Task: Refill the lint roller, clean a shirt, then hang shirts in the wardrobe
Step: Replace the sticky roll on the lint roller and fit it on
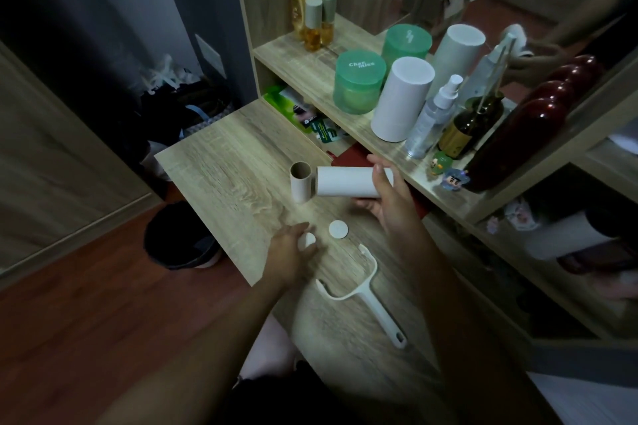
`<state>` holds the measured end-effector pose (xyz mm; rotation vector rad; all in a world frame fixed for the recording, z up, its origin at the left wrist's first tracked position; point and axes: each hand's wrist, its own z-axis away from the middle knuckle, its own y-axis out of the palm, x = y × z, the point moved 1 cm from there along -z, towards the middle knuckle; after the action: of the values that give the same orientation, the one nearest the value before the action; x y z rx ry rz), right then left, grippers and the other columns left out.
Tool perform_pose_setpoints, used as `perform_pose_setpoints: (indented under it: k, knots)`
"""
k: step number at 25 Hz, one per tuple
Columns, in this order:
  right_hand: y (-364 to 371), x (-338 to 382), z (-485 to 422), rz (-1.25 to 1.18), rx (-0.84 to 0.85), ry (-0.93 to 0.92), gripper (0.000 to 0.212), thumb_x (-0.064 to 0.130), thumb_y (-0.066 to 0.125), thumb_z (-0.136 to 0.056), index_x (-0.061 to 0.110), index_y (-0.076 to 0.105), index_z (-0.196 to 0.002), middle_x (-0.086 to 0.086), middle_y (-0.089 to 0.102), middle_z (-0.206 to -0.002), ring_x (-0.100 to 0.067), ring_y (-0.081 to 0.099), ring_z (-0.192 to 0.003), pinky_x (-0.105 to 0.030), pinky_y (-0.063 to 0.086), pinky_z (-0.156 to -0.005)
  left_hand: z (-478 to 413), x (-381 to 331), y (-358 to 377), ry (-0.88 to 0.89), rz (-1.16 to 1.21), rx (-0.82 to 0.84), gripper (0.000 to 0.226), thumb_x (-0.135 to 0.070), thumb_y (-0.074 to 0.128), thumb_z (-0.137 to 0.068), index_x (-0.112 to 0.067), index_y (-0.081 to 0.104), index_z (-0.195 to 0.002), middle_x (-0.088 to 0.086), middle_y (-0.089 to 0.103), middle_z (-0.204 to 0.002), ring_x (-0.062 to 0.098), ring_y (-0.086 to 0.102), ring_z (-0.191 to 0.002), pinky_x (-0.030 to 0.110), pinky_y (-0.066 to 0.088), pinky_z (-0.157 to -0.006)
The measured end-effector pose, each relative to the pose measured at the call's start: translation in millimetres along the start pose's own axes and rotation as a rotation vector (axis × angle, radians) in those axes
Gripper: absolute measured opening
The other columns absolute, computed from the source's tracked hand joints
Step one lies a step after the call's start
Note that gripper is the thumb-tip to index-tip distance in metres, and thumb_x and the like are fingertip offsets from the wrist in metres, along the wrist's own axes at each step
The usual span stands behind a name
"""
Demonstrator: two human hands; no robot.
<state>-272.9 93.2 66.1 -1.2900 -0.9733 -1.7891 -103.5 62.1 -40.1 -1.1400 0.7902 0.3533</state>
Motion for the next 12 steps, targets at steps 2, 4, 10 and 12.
perform_pose_setpoints:
  k: [2,4,10,12]
  knots:
    - [-3,0,-1,0.001,-0.013,0.000,0.015,0.026,0.041,-0.098,0.028,0.053,-0.106,0.001,0.047,-0.105,-0.015,0.055,-0.091,-0.024,0.054,-0.065,-3,10,14,0.064,-0.065,0.028,0.046,-0.019,0.071,-0.079,-0.008,0.059,-0.122,0.013,0.062,-0.118,0.028,0.055,-0.111,0.030,0.036,-0.098]
    - [-6,-2,-1,-0.001,-0.021,0.013,0.015,0.025,0.041,-0.098,0.028,0.052,-0.107,0.001,0.047,-0.106,-0.015,0.055,-0.091,-0.025,0.054,-0.067,-2,16,21,0.085,-0.086,0.031,0.045,-0.016,0.068,-0.079,-0.010,0.058,-0.122,0.009,0.062,-0.121,0.026,0.053,-0.113,0.022,0.030,-0.098]
    - [-9,-3,-4,0.005,-0.016,0.021,0.014,0.025,0.041,-0.098,0.029,0.053,-0.106,0.000,0.047,-0.108,-0.016,0.055,-0.092,-0.025,0.053,-0.067,-1,26,25,0.079,-0.085,0.018,0.057,-0.017,0.073,-0.075,-0.014,0.053,-0.129,0.004,0.059,-0.126,0.024,0.046,-0.119,0.013,0.022,-0.096]
    - [-4,-4,-4,0.000,-0.010,0.024,0.015,0.025,0.040,-0.098,0.027,0.051,-0.109,0.000,0.048,-0.107,-0.015,0.056,-0.091,-0.024,0.053,-0.067,-1,28,19,0.059,-0.006,0.036,0.066,-0.026,0.075,-0.072,-0.014,0.051,-0.132,0.004,0.055,-0.132,0.022,0.047,-0.123,0.025,0.030,-0.106]
